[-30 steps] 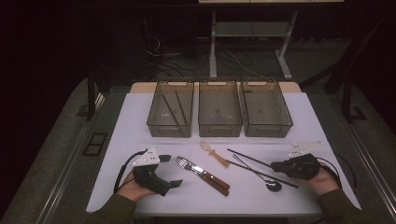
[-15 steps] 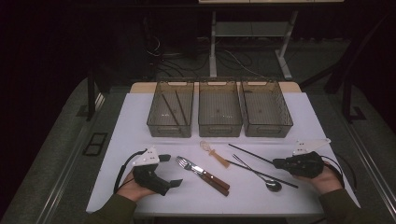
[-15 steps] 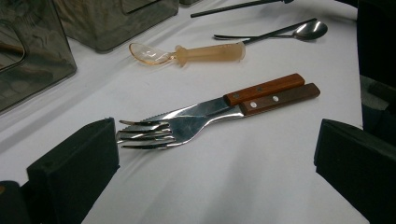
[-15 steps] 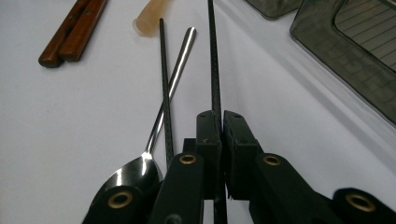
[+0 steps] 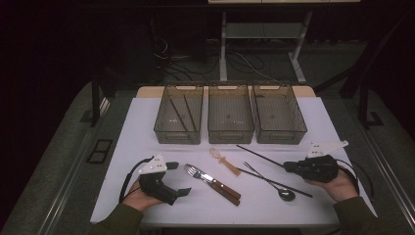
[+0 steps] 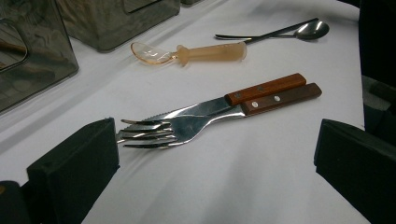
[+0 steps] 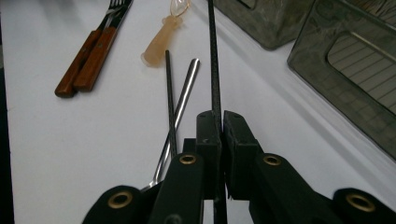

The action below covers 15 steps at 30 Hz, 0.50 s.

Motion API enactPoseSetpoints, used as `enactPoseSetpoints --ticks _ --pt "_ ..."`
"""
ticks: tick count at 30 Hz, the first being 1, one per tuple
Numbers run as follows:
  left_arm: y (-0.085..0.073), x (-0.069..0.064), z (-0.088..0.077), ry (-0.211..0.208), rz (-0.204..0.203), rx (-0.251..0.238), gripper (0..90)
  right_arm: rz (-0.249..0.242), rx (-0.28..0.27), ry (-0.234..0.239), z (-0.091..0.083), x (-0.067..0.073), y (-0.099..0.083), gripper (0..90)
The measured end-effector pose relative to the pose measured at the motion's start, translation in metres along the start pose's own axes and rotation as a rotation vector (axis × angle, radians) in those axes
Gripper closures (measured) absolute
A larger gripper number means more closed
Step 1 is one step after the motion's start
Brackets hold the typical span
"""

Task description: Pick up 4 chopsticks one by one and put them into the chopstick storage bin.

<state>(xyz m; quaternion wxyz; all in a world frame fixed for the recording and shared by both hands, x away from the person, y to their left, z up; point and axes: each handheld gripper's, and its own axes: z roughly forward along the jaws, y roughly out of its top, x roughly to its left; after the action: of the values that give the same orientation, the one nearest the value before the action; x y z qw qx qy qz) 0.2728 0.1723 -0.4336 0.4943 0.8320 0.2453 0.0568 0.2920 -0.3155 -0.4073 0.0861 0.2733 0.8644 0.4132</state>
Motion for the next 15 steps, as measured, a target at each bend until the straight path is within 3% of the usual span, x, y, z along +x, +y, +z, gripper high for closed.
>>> enactPoseSetpoints --ticks 15 --pt "0.0 0.0 0.0 0.005 0.001 0.002 0.0 -0.006 -0.023 0.001 0.004 0.005 0.027 85.8"
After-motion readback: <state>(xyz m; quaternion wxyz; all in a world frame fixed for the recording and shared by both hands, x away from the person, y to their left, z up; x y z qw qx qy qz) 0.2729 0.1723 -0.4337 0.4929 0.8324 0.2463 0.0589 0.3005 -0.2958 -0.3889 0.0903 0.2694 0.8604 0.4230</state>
